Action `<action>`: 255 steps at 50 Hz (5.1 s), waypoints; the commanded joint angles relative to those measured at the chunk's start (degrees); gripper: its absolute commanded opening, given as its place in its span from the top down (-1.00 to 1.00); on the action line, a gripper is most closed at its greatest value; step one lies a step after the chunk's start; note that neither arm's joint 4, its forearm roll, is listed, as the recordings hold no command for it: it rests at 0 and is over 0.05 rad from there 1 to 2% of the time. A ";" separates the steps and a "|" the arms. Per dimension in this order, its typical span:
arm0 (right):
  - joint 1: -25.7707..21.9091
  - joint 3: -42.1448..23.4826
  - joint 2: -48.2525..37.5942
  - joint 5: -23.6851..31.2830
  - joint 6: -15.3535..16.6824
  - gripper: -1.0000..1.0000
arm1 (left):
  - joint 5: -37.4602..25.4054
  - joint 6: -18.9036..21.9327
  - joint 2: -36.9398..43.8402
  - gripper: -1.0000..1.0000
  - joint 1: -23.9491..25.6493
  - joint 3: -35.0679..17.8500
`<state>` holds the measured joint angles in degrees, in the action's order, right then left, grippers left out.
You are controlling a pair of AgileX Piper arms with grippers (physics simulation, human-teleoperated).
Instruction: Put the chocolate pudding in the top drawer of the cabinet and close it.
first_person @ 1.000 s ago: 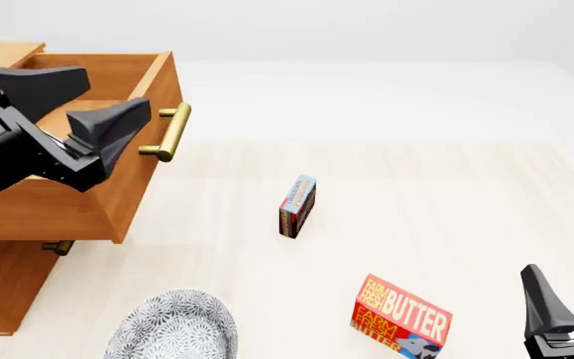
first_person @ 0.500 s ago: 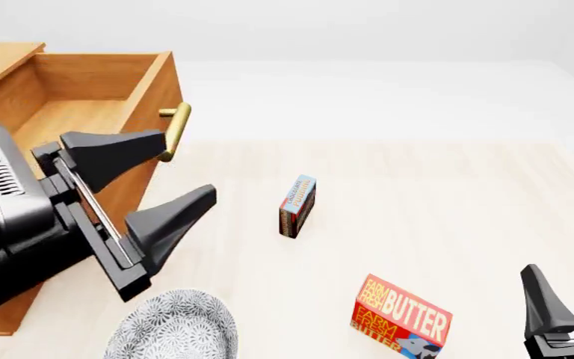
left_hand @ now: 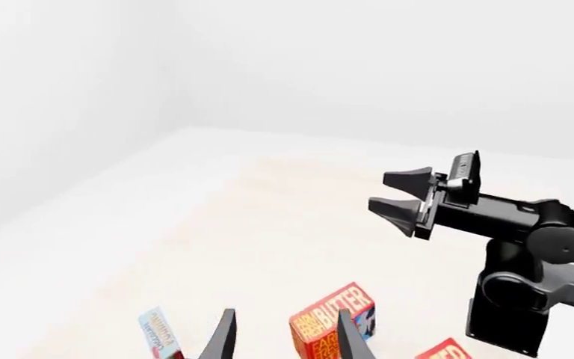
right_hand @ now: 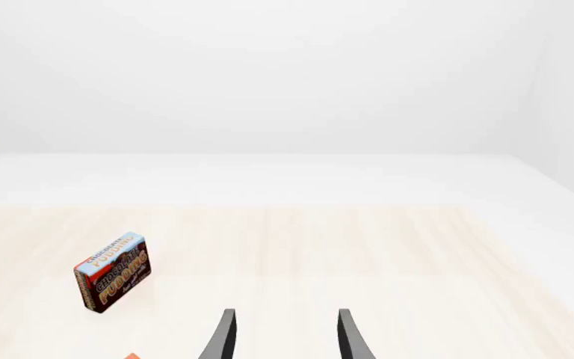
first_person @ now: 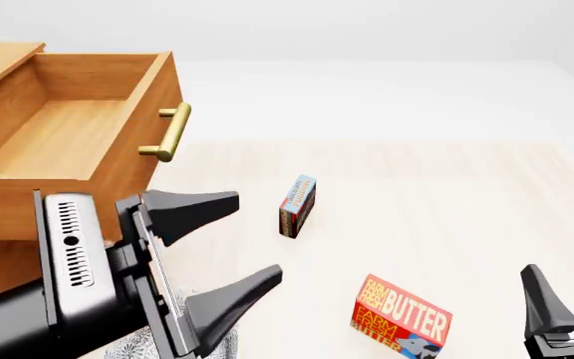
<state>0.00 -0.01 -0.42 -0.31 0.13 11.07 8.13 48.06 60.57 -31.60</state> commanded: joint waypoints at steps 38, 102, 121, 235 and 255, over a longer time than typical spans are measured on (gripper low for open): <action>-0.01 0.00 0.01 0.00 0.01 -1.00 | 21.47 -13.65 11.77 -1.00 -0.17 6.83; 0.01 0.00 0.01 0.00 0.01 -1.00 | 28.61 -27.33 29.51 -1.00 -12.74 0.48; 0.00 0.00 0.00 0.00 -0.02 -1.00 | 26.64 -28.49 32.23 -1.00 -15.44 -1.51; -0.01 0.00 0.00 0.00 0.01 -1.00 | 8.70 -22.92 50.85 -1.00 -23.93 -18.04; 0.00 0.00 0.00 0.00 -0.01 -1.00 | 6.60 -22.10 53.46 -1.00 -23.71 -20.58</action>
<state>0.00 -0.01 -0.42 -0.31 0.13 18.75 -14.42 100.19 36.86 -50.87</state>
